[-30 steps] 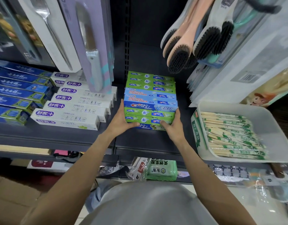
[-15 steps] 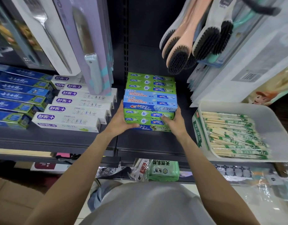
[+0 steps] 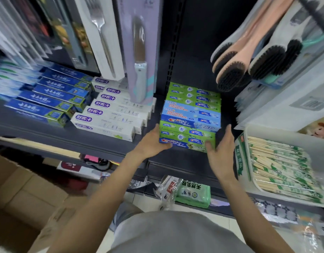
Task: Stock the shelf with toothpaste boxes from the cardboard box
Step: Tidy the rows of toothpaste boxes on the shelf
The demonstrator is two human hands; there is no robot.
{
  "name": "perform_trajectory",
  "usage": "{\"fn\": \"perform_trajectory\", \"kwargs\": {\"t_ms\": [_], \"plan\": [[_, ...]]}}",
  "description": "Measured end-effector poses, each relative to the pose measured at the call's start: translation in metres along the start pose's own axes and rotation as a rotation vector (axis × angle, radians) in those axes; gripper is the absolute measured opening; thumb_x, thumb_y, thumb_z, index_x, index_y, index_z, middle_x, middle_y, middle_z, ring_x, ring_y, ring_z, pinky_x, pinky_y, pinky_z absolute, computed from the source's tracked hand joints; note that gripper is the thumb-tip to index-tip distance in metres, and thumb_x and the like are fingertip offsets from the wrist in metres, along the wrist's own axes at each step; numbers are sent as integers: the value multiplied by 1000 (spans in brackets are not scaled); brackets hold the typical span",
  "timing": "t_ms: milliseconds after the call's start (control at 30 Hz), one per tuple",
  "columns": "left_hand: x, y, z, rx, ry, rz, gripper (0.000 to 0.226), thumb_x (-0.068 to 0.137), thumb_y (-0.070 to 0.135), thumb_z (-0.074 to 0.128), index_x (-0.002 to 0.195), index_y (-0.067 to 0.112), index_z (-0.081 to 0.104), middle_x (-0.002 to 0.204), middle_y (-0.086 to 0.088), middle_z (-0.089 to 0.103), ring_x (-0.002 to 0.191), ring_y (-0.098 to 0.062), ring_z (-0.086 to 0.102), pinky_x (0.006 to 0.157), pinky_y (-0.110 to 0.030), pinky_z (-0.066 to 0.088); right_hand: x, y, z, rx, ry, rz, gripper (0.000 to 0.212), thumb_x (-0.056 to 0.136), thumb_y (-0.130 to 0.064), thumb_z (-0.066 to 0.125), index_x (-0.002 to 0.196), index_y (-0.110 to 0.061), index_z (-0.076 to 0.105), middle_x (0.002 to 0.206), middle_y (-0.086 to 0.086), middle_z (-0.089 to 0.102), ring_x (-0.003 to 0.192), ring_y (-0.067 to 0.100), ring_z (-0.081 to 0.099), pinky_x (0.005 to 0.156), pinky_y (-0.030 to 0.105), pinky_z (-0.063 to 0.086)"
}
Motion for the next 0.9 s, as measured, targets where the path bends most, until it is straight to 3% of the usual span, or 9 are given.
{"fn": "perform_trajectory", "kwargs": {"t_ms": [67,100,200,300,400,533,667,767,900], "plan": [[-31,2,-6,99,28,67,58,87,28,65,139,20,42,135,-5,53,121,-23,51,91,-20,35,-27,-35,3,-6,-31,-199,69,85,-3,62,145,-6,28,148,14,28,138,24,26,102,1,14],[-45,-3,-16,144,109,85,54,87,27,64,138,20,46,134,-4,53,119,-21,52,93,-21,36,-36,-49,12,12,-86,-271,64,85,-2,61,142,-7,33,147,12,30,136,23,29,102,2,18],[-76,-30,-70,185,463,104,39,86,16,64,124,15,58,130,-2,55,108,-22,60,89,-30,45,-48,-79,66,-10,-313,-362,55,90,-11,58,140,-9,37,146,6,33,136,20,31,112,24,24],[-92,-65,-123,240,619,191,41,84,14,66,124,13,58,130,-3,55,110,-23,59,86,-36,51,-55,-99,126,-24,-473,-306,57,95,-20,53,146,-15,28,154,2,20,144,15,15,111,17,11],[-77,-111,-156,381,513,151,65,80,26,73,138,16,45,145,-6,40,135,-24,34,102,-39,39,-50,-113,167,-7,-434,-230,61,96,-24,51,148,-13,20,157,4,13,145,15,9,110,18,6],[-47,-146,-171,672,280,129,89,80,52,65,150,24,18,157,-13,14,144,-34,12,118,-43,13,-32,-125,195,-45,-291,-147,65,96,-25,51,149,-8,17,157,16,7,146,23,4,113,24,6],[-31,-153,-180,794,186,143,83,85,58,55,150,33,10,159,-8,5,144,-32,11,117,-43,8,-21,-125,214,-61,-216,-50,68,96,-33,50,150,-10,17,156,23,1,146,31,3,116,33,11],[-24,-161,-186,748,219,115,76,86,56,54,148,38,14,159,1,6,144,-28,12,114,-55,6,-16,-125,226,10,-235,-5,70,95,-37,51,150,-14,15,157,18,-5,146,26,-3,116,31,10],[-20,-159,-181,809,253,203,75,88,56,50,149,34,14,159,-8,7,143,-35,12,116,-49,3,-12,-123,235,12,-204,-6,72,92,-36,56,149,-14,18,157,15,-10,146,22,-5,115,28,9]]}}
Point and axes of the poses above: each hand's wrist, its own x-axis towards the middle knuckle, its own z-axis out of the palm, y = z × x, the point moved 7 cm from there along x, towards the middle knuckle
